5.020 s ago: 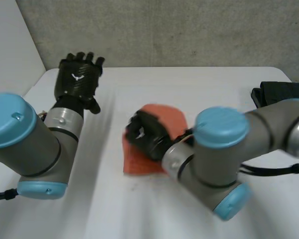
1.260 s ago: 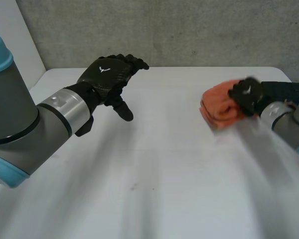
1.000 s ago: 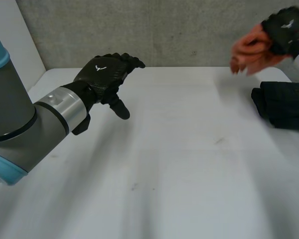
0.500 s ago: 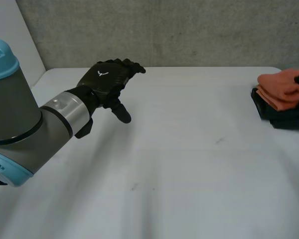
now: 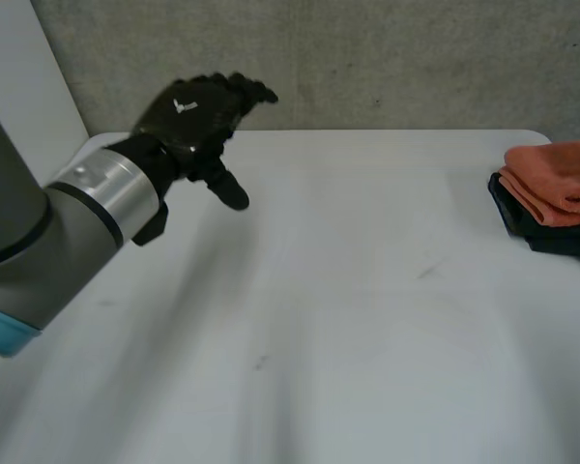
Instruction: Fold the laundry.
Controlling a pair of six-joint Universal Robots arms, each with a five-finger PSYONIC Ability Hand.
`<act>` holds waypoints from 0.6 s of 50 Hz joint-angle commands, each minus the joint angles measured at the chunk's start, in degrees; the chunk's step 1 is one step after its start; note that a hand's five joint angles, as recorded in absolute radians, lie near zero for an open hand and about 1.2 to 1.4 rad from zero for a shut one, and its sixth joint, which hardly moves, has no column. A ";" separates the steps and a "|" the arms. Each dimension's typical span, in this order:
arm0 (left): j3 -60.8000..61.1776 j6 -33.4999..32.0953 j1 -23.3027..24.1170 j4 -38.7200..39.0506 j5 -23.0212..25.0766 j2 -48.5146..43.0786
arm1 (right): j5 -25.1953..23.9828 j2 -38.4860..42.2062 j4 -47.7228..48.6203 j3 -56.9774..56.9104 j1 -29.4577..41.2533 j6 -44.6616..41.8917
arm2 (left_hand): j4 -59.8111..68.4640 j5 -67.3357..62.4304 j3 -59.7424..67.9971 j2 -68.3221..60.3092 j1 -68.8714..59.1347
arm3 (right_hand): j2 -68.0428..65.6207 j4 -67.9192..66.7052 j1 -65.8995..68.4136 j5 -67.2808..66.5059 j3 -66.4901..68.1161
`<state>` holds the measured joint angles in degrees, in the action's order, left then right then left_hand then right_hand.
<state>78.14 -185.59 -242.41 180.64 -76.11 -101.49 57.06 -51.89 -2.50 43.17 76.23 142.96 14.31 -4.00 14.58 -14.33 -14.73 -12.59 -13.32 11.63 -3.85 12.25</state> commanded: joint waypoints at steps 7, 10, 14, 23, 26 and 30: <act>-0.36 -0.56 -1.84 2.17 -12.74 7.71 | 22.81 -19.03 -0.40 17.71 24.20 29.28 | 0.11 -0.43 -0.16 -0.09 0.31 | 2.59 3.32 -1.63 3.85 -2.25; 0.08 -0.73 -2.46 2.44 -16.26 7.36 | 26.34 -20.17 -0.05 21.60 27.21 30.18 | -0.40 0.08 -0.67 0.42 0.81 | 2.59 3.32 -1.63 3.85 -2.25; 0.87 -0.73 -3.95 2.08 -16.70 6.84 | 31.00 -22.20 0.30 26.26 29.85 30.01 | -1.24 0.92 -1.51 1.26 1.66 | 2.59 3.32 -1.63 3.85 -2.25; 3.33 -0.30 -5.53 2.52 -15.12 5.78 | 34.78 -24.47 5.91 32.93 31.00 28.43 | -3.08 2.77 -3.35 3.10 3.50 | 2.59 3.32 -1.63 3.85 -2.25; 3.59 -0.03 -5.71 2.70 -15.12 5.43 | 34.96 -26.67 8.55 35.14 30.91 28.16 | -3.59 3.27 -3.86 3.61 4.01 | 2.59 3.32 -1.63 3.85 -2.25; 5.35 0.06 -5.53 4.36 -15.12 4.81 | 34.17 -28.17 12.86 37.69 30.91 26.93 | -4.26 3.95 -4.54 4.28 4.68 | 2.59 3.32 -1.63 3.85 -2.25</act>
<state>81.33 -185.97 -247.81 183.08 -91.69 -95.64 91.94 -76.31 2.46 75.75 107.45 171.77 12.64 -2.71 12.99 -12.78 -13.66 -12.60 -13.33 11.63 -3.85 12.25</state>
